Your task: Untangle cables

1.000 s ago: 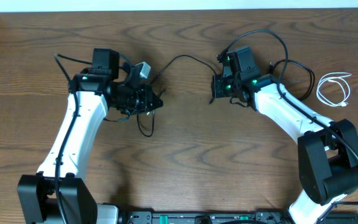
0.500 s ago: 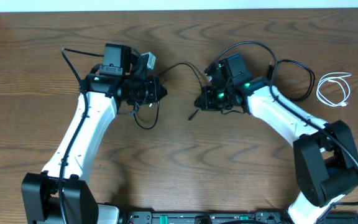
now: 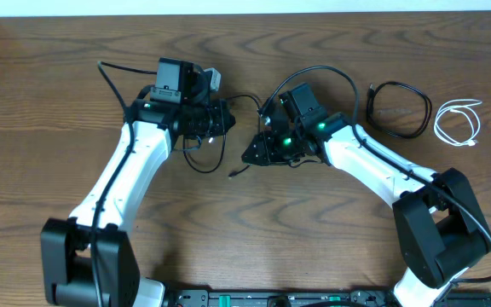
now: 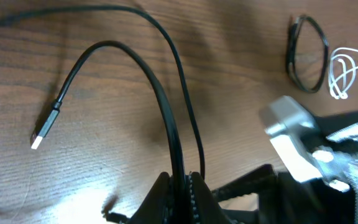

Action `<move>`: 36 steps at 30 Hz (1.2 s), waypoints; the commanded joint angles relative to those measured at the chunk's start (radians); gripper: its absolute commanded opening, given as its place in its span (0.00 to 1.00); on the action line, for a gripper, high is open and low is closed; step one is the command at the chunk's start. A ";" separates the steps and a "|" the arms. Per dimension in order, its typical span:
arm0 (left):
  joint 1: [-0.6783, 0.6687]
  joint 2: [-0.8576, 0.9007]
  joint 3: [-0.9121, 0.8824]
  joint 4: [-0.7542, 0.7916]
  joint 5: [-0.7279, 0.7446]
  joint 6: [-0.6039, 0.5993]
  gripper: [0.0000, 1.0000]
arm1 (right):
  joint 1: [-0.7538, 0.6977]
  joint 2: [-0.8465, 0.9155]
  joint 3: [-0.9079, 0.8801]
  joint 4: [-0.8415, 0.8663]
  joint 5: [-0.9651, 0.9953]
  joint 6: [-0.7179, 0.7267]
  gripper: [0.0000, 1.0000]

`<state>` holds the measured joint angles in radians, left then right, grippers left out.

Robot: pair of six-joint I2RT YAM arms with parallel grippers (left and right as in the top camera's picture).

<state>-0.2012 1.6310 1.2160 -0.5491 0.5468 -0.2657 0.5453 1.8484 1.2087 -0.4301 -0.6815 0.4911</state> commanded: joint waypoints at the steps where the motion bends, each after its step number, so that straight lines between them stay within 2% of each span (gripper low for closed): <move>1: -0.003 0.045 -0.016 0.012 -0.013 -0.010 0.08 | -0.013 0.003 0.000 -0.006 -0.032 -0.010 0.43; 4: -0.003 0.085 -0.016 0.023 -0.013 -0.010 0.08 | -0.021 0.003 -0.001 -0.027 -0.028 -0.011 0.56; 10: -0.005 0.127 -0.016 0.070 -0.005 -0.010 0.09 | -0.026 0.003 -0.001 -0.084 0.055 -0.048 0.63; 12: -0.011 0.127 -0.016 0.087 -0.005 -0.010 0.16 | -0.036 0.003 -0.001 -0.084 0.055 -0.064 0.64; 13: -0.015 0.127 -0.016 0.093 -0.005 -0.010 0.23 | -0.047 0.003 -0.001 -0.084 0.055 -0.069 0.65; 16: -0.034 0.129 -0.016 0.112 -0.006 -0.010 0.28 | -0.085 0.003 -0.001 -0.083 0.054 -0.069 0.66; 18: -0.051 0.134 -0.016 0.126 -0.009 -0.009 0.41 | -0.116 0.003 -0.001 -0.084 0.054 -0.070 0.66; 21: -0.083 0.148 -0.016 0.140 -0.018 -0.004 0.51 | -0.162 0.003 -0.001 -0.087 0.055 -0.073 0.67; 23: -0.108 0.164 -0.016 0.138 -0.035 0.003 0.52 | -0.193 0.003 -0.001 -0.088 0.055 -0.105 0.67; 25: -0.130 0.178 -0.016 0.125 -0.074 0.003 0.52 | -0.224 0.003 -0.001 -0.093 0.072 -0.132 0.73; 31: -0.198 0.213 -0.016 0.083 -0.242 0.003 0.53 | -0.298 0.003 -0.001 -0.117 0.224 -0.134 0.78; 36: -0.246 0.257 -0.016 0.087 -0.297 0.002 0.54 | -0.360 0.003 -0.001 -0.116 0.272 -0.134 0.81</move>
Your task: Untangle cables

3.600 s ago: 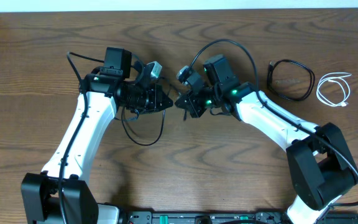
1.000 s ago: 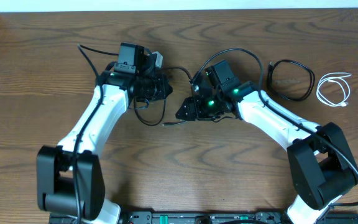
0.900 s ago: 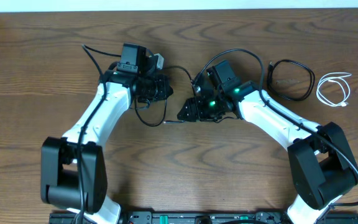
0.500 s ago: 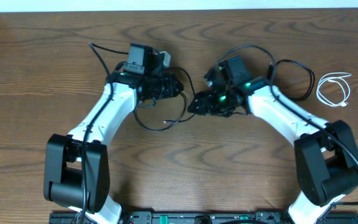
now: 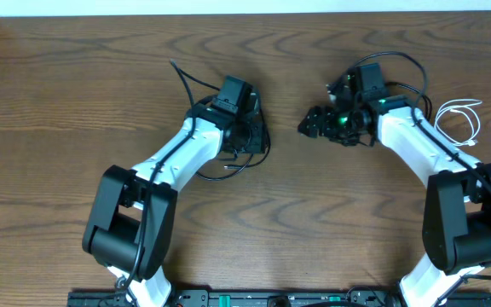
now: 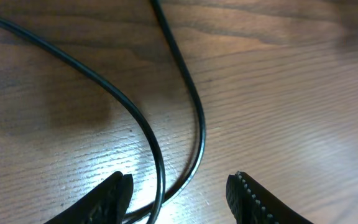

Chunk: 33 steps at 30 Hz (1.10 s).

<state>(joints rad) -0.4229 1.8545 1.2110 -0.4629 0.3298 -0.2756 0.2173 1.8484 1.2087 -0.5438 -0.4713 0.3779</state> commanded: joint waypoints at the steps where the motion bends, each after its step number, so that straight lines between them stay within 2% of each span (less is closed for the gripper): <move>1: -0.031 0.042 -0.011 0.000 -0.081 0.012 0.54 | -0.040 0.003 -0.001 -0.003 0.068 -0.020 0.82; 13: -0.131 0.176 -0.011 0.097 -0.081 0.012 0.53 | -0.053 0.003 -0.001 -0.011 0.088 -0.020 0.86; 14: -0.138 0.177 -0.011 0.101 -0.081 0.012 0.49 | -0.052 0.003 -0.001 -0.011 0.088 -0.020 0.86; 16: -0.149 0.177 -0.011 0.106 -0.090 0.012 0.29 | -0.052 0.003 -0.001 -0.012 0.088 -0.020 0.86; 18: -0.158 0.177 -0.011 0.105 -0.121 0.012 0.13 | -0.052 0.003 -0.001 -0.014 0.088 -0.020 0.86; 19: -0.159 0.177 -0.011 0.103 -0.137 0.012 0.10 | -0.052 0.003 -0.001 -0.014 0.088 -0.020 0.86; 23: -0.163 0.177 -0.011 0.102 -0.190 0.012 0.09 | -0.052 0.003 -0.001 -0.014 0.088 -0.020 0.86; 30: -0.156 0.165 -0.002 0.069 -0.190 0.018 0.07 | -0.057 0.003 -0.001 -0.016 0.037 -0.040 0.88; 33: -0.127 0.095 0.025 -0.002 -0.121 0.101 0.07 | -0.070 0.003 -0.001 -0.010 -0.041 -0.039 0.90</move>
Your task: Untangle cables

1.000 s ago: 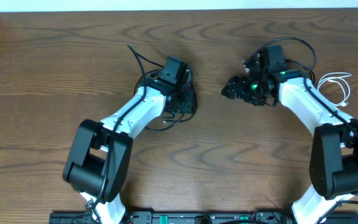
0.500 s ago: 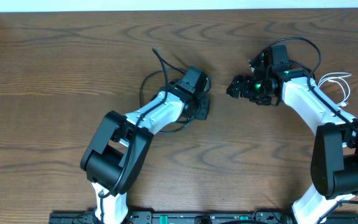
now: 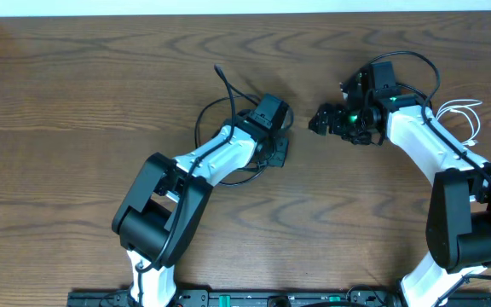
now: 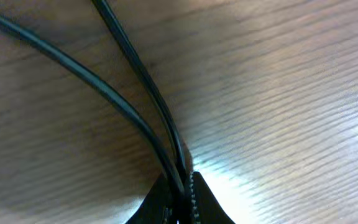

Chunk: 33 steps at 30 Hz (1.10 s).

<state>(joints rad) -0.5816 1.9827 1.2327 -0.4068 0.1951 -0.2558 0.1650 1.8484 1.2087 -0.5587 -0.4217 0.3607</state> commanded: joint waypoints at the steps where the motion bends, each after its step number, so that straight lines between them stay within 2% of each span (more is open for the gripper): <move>1: 0.041 -0.061 0.004 -0.064 0.056 0.108 0.07 | -0.022 0.003 -0.001 0.010 -0.121 -0.022 0.90; 5: 0.077 -0.166 0.004 -0.084 0.250 0.235 0.07 | -0.039 0.003 -0.001 0.048 -0.263 -0.020 0.90; 7: 0.097 -0.230 0.004 -0.111 0.351 0.334 0.07 | -0.045 0.003 -0.001 0.086 -0.343 0.029 0.90; 10: 0.111 -0.280 0.004 -0.146 0.370 0.425 0.07 | -0.045 0.003 -0.001 0.126 -0.376 0.102 0.90; 14: 0.115 -0.298 0.004 -0.188 0.370 0.516 0.07 | -0.044 0.003 -0.001 0.204 -0.514 0.127 0.90; 19: 0.115 -0.295 0.001 -0.212 0.370 0.533 0.07 | -0.042 0.003 -0.001 0.233 -0.581 0.206 0.86; 23: 0.115 -0.295 0.001 -0.206 0.353 0.532 0.07 | -0.026 0.003 -0.008 0.214 -0.580 0.224 0.76; 28: 0.115 -0.295 0.001 -0.206 0.289 0.533 0.07 | -0.007 0.003 -0.038 0.203 -0.580 0.313 0.76; 33: 0.115 -0.295 0.001 -0.190 0.286 0.532 0.07 | 0.020 0.003 -0.058 0.204 -0.573 0.355 0.76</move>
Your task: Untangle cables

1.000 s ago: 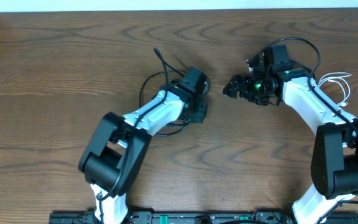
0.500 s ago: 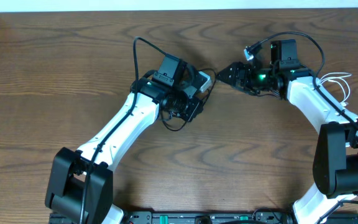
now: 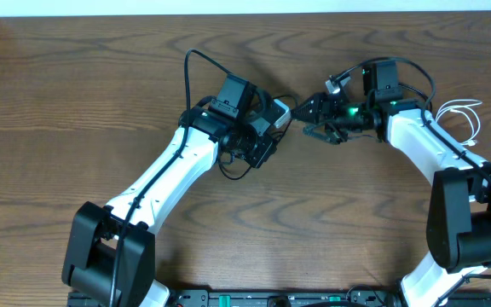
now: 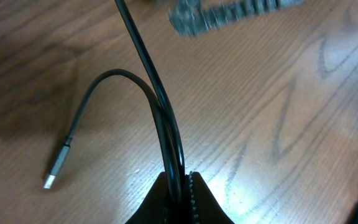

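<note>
A black cable [image 3: 228,167] loops on the wooden table under my left arm. In the left wrist view two of its strands [image 4: 166,118] run up out of my left gripper [image 4: 181,178], which is shut on them. One strand bends down to a USB plug [image 4: 56,168] lying on the wood. From overhead my left gripper [image 3: 261,147] sits near the table's middle. My right gripper [image 3: 307,112] is just right of it, pointing at it. A thin strand [image 3: 285,100] runs between them. Whether the right gripper holds anything is unclear.
A white cable [image 3: 461,117] lies coiled at the far right, beside my right arm. The right arm's own black lead [image 3: 416,70] arcs above it. The table's back edge [image 3: 245,12] runs along the top.
My left gripper stays shut on the two black strands, and the USB plug end now shows in its view. The left arm has swung to the left. The right gripper is nearer the left one.
First my left gripper was shut on two strands, with the right gripper close beside it. Then the left was open over the cable and the right had gone to the right. Then the left was shut on the strands again, and it still is.
</note>
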Action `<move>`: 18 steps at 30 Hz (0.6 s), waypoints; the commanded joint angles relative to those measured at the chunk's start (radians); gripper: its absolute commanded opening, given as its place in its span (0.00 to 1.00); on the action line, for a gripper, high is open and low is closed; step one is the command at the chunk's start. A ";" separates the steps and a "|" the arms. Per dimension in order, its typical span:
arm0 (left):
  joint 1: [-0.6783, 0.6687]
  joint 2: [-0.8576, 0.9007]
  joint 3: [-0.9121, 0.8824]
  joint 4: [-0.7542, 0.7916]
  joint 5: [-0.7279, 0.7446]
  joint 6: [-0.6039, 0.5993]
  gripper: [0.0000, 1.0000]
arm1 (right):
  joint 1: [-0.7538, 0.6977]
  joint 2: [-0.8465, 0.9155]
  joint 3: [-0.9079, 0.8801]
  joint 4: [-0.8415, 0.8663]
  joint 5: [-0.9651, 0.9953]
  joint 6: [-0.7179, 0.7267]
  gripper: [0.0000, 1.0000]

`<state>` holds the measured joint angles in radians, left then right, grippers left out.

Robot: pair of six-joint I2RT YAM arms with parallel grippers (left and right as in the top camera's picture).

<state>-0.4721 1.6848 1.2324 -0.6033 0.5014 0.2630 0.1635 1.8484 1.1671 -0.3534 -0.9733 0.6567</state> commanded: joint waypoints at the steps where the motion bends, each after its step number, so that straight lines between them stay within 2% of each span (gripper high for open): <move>1: 0.005 0.003 0.001 0.011 -0.020 0.013 0.07 | 0.028 0.003 -0.018 -0.001 -0.019 0.071 0.76; 13: 0.005 0.003 0.001 0.016 -0.019 0.013 0.08 | 0.140 0.003 -0.018 0.032 0.127 0.233 0.76; 16: 0.005 0.003 0.001 0.016 -0.019 0.013 0.08 | 0.172 0.003 -0.018 0.043 0.179 0.265 0.73; 18: 0.005 0.003 0.001 0.016 -0.019 0.013 0.07 | 0.188 0.003 -0.018 0.055 0.219 0.275 0.67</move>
<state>-0.4721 1.6848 1.2324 -0.5884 0.4911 0.2634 0.3252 1.8484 1.1561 -0.3080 -0.8337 0.8799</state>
